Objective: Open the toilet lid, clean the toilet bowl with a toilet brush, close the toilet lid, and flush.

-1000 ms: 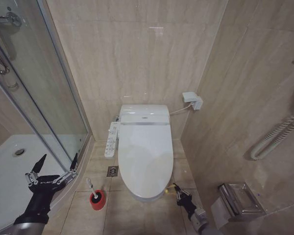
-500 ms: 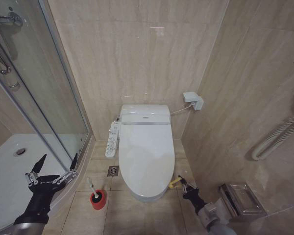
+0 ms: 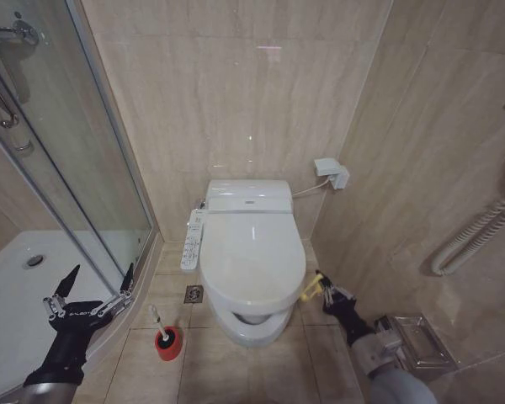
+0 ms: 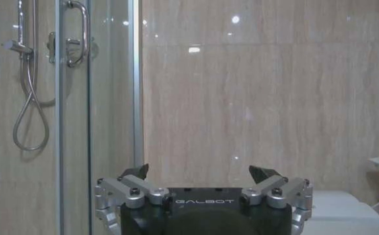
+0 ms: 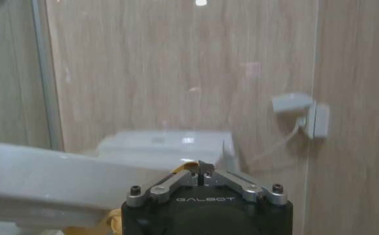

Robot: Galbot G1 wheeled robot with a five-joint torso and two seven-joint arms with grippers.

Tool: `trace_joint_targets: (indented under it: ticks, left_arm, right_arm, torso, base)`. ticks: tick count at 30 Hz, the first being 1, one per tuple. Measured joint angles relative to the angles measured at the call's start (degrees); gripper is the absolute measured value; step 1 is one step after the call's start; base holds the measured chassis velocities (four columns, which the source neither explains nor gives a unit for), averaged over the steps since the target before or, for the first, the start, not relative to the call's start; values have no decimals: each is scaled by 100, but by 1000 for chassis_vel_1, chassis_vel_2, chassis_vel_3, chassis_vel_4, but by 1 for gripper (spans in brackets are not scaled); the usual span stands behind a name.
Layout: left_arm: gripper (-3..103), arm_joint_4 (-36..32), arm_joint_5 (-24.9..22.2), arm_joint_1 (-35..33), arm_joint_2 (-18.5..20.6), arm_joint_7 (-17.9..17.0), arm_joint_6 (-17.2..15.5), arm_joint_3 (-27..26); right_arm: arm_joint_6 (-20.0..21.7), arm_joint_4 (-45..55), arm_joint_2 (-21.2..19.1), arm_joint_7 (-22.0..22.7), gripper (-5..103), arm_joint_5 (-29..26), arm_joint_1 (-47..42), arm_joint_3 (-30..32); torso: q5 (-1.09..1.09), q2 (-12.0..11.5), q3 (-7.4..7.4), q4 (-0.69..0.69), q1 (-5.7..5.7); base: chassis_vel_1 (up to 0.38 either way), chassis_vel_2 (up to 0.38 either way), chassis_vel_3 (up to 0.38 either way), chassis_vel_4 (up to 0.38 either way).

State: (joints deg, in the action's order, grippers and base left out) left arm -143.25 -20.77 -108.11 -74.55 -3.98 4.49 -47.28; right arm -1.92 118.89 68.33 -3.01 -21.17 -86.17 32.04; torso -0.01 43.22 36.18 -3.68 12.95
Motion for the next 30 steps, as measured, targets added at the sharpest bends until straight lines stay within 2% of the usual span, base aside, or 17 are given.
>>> trace_joint_targets:
  ticks: [2, 8, 14, 20, 30]
  left_arm:
    - [100, 0, 0, 0, 0, 0, 0, 0]
    - [100, 0, 0, 0, 0, 0, 0, 0]
    - [100, 0, 0, 0, 0, 0, 0, 0]
    - [100, 0, 0, 0, 0, 0, 0, 0]
    - [100, 0, 0, 0, 0, 0, 0, 0]
  right_arm:
    - [270, 194, -91, 112, 0, -179, 238, 25]
    - [634, 501, -242, 295, 0, -468, 573, 96]
    - [1127, 908, -379, 562, 0, -1084, 1097, 211]
    - [1341, 1143, -478, 676, 0, -1493, 1473, 257]
    - [1470, 1001, -381, 770, 0, -1726, 2156, 168]
  torso:
    - [1, 0, 0, 2, 0]
    - [2, 0, 0, 2, 0]
    - [0, 0, 1, 1, 0]
    - [1, 0, 1, 2, 1]
    - [1, -1, 1, 2, 1]
  base:
    - [0, 0, 0, 0]
    - [0, 0, 0, 0]
    - [0, 0, 0, 0]
    - [0, 0, 0, 0]
    - [0, 0, 0, 0]
